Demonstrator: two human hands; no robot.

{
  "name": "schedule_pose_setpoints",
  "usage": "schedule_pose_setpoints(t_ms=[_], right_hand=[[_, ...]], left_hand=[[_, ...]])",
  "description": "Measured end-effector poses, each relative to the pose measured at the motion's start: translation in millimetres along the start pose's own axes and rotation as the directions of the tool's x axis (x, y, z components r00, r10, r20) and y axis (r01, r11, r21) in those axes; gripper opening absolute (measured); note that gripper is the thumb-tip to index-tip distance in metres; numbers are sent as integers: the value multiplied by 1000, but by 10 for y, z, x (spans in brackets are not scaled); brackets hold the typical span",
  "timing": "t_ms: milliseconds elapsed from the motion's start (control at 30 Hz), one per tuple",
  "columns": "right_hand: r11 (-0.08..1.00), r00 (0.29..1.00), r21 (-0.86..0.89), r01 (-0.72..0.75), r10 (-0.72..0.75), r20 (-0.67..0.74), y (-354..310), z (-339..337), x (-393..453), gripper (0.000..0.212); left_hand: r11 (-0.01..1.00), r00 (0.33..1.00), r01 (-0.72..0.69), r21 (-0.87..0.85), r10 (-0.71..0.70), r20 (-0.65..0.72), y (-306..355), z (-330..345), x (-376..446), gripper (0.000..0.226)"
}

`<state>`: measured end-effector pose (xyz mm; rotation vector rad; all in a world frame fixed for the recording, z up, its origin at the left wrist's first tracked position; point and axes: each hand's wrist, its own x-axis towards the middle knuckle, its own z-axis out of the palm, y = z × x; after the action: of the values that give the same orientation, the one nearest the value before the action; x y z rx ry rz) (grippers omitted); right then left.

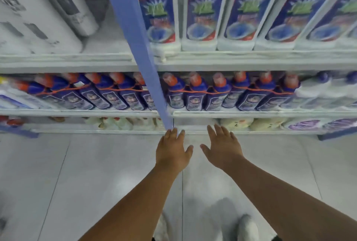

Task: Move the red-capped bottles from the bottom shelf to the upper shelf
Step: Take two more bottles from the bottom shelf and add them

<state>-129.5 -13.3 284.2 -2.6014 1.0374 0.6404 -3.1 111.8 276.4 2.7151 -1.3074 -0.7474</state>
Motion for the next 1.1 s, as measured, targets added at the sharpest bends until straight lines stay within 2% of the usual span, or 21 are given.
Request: schedule_pose_setpoints(t_ms=[133,433,633,733,867,967,1100], right_hand=[[1000,999,-24,-17,16,-48,290,748,730,77],[995,981,62,-79,88,-172,759,2170,2340,77],[946,949,289,-145,216,-231,1010,2545,2964,76],[930,937,332,-157,246,-247,1129,2602,3259,80],[851,919,503,-153,310,-244,1215,2596,3454,80],[663,873,739,-124,427,-236,1272,2598,3642,75],[553,861,827,-99,465,-208,1259,2608,3925,58]], left_hand=[[1000,1000,-11,-25,10,-29,25,817,654,68],[997,995,7,-82,-16,-99,-264,2335,2321,72],[991,968,-5,-136,-29,-251,-342,2747,3132,71],[956,964,32,-292,-107,-242,-235,2795,3416,56],[803,968,81,-590,-205,-145,-137,2845,3689,36],[768,957,47,-639,-218,-192,-126,2817,3874,48],[733,951,-25,-680,-192,-242,-168,2744,4073,64]])
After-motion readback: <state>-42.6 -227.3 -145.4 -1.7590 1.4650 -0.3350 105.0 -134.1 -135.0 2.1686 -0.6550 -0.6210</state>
